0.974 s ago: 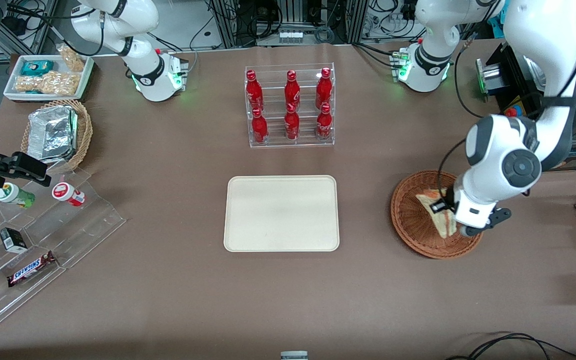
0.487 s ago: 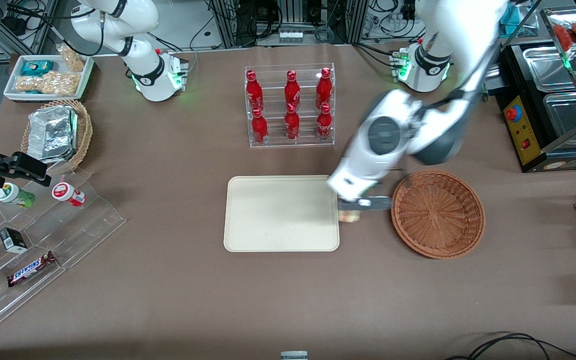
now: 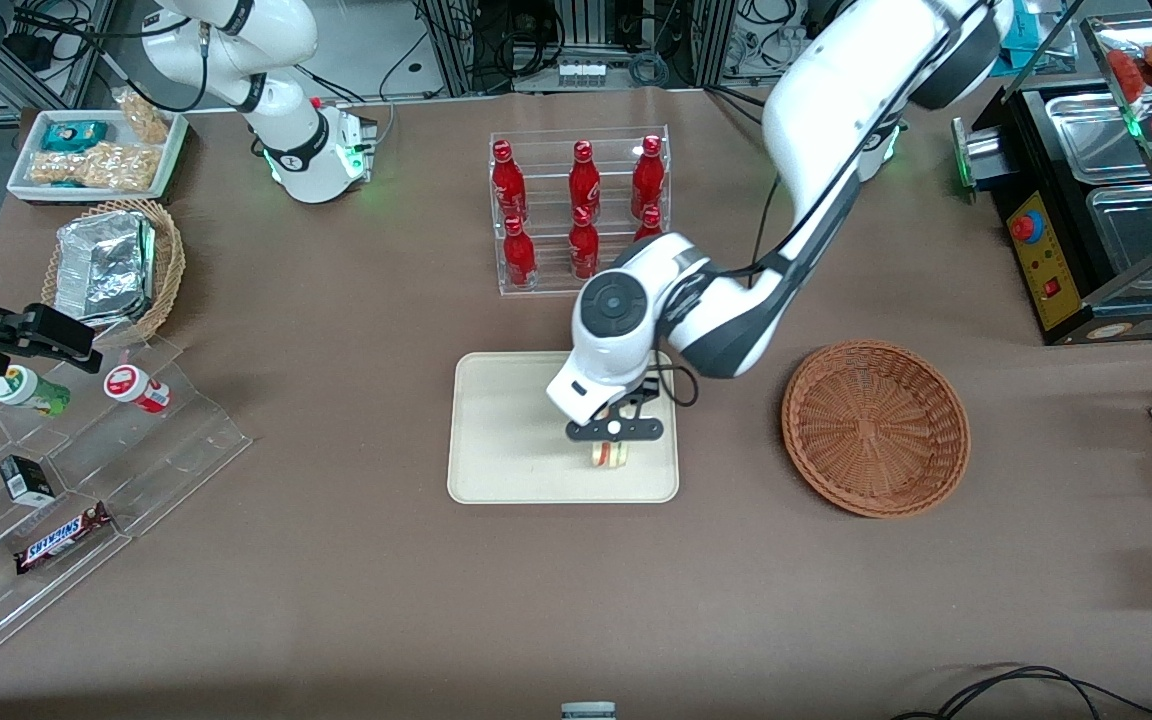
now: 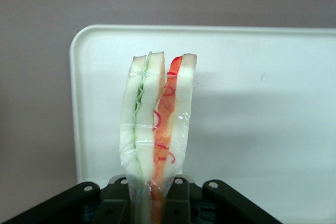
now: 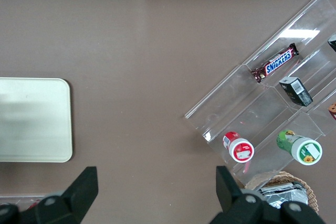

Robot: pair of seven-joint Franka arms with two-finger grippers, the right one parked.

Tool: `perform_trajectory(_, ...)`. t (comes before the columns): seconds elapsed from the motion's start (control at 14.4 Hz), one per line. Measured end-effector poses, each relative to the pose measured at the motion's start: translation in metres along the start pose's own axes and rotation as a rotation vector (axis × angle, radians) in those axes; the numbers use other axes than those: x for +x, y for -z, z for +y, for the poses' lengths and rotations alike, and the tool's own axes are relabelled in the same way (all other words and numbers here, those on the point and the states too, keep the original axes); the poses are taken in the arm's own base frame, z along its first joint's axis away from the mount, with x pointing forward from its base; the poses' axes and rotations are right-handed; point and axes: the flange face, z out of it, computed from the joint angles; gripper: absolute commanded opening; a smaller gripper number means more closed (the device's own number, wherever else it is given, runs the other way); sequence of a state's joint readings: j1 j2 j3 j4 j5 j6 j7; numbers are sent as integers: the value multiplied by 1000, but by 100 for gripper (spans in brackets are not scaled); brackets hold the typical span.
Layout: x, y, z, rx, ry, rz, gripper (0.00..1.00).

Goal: Place sandwich from basket to tray
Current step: 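Lift the sandwich and carry it over the cream tray, then lower the sandwich onto the tray and open the left gripper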

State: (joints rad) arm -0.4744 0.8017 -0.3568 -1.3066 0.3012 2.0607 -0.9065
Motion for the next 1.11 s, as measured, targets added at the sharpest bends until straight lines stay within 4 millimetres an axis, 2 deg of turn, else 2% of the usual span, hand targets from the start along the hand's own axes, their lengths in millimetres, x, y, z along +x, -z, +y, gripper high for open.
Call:
perform_trajectory(0.21,1,-22,24,-14,31,12,9)
perform_trajectory(0.49,-3,-37,41,-52,24,26,16)
perform_trajectory(0.77,3,-48,39,-67,32,38,31)
perform_trajectory(1.11,0,-54,44,-86,28,46,31)
